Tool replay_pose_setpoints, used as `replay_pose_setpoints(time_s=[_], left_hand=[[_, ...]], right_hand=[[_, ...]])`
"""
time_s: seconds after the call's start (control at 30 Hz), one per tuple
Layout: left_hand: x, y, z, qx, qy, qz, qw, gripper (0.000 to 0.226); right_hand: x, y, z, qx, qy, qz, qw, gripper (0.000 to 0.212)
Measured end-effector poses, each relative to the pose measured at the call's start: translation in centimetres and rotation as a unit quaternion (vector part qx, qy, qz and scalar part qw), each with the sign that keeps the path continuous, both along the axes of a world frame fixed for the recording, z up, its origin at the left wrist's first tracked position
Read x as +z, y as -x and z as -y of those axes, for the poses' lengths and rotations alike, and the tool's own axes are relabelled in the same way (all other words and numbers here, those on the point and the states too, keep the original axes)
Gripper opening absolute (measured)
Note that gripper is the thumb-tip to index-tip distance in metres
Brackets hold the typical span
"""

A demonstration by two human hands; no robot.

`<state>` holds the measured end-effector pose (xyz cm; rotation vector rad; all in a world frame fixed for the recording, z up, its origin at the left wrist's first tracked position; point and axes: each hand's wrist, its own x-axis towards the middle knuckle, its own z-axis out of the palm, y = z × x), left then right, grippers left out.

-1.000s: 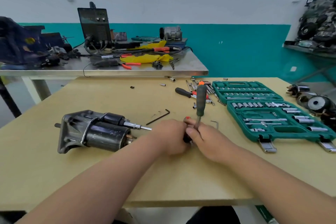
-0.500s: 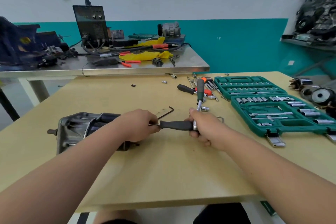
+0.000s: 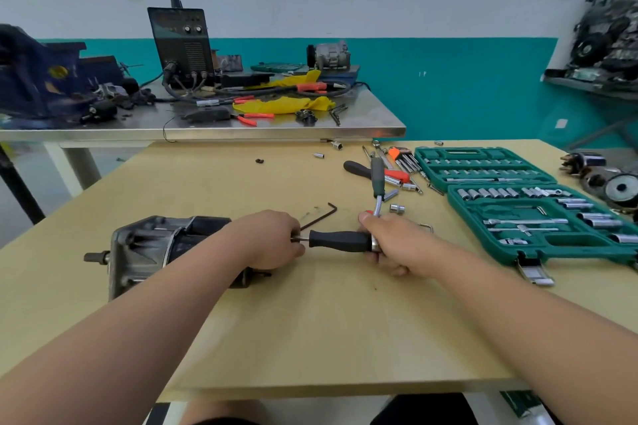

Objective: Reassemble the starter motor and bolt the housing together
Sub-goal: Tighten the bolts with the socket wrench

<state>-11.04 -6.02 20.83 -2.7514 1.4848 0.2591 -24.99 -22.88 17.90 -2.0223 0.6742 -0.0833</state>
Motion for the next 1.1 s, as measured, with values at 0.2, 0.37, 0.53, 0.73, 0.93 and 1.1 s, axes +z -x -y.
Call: replay_pose_setpoints(time_s=[0.2, 0.37, 0.53, 0.73, 0.93, 1.1], left_hand=[[0.4, 0.1, 0.2, 0.011, -0.027, -0.026, 0.999, 0.014], [0.1, 0.1, -0.5, 0.012, -0.003, 0.014, 1.000, 0.010], [0.1, -0.2, -0.2, 0.024, 0.013, -0.004, 1.000, 0.013], [-0.2, -0.1, -0.4, 0.031, 0.012, -0.006, 0.999, 0.010], [0.0, -0.2, -0.3, 0.052, 0.000, -0.019, 0.998, 0.014], [-0.1, -0.3, -1.7, 0.089, 0.117, 0.011, 0.989, 0.038]], right_hand=[[-0.6, 0.7, 1.1, 0.133, 0.286, 0.056, 0.947, 0.034], [0.3, -1.1, 1.0, -0.011, -0.093, -0.063, 0.994, 0.040], [-0.4, -0.1, 1.8, 0.139, 0.345, 0.069, 0.926, 0.018], [1.7, -1.7, 0.7, -0.018, -0.056, -0.016, 0.998, 0.051], [0.3, -0.7, 1.7, 0.156, 0.371, 0.075, 0.913, 0.021], [-0.1, -1.9, 1.0, 0.057, 0.125, 0.087, 0.987, 0.031]])
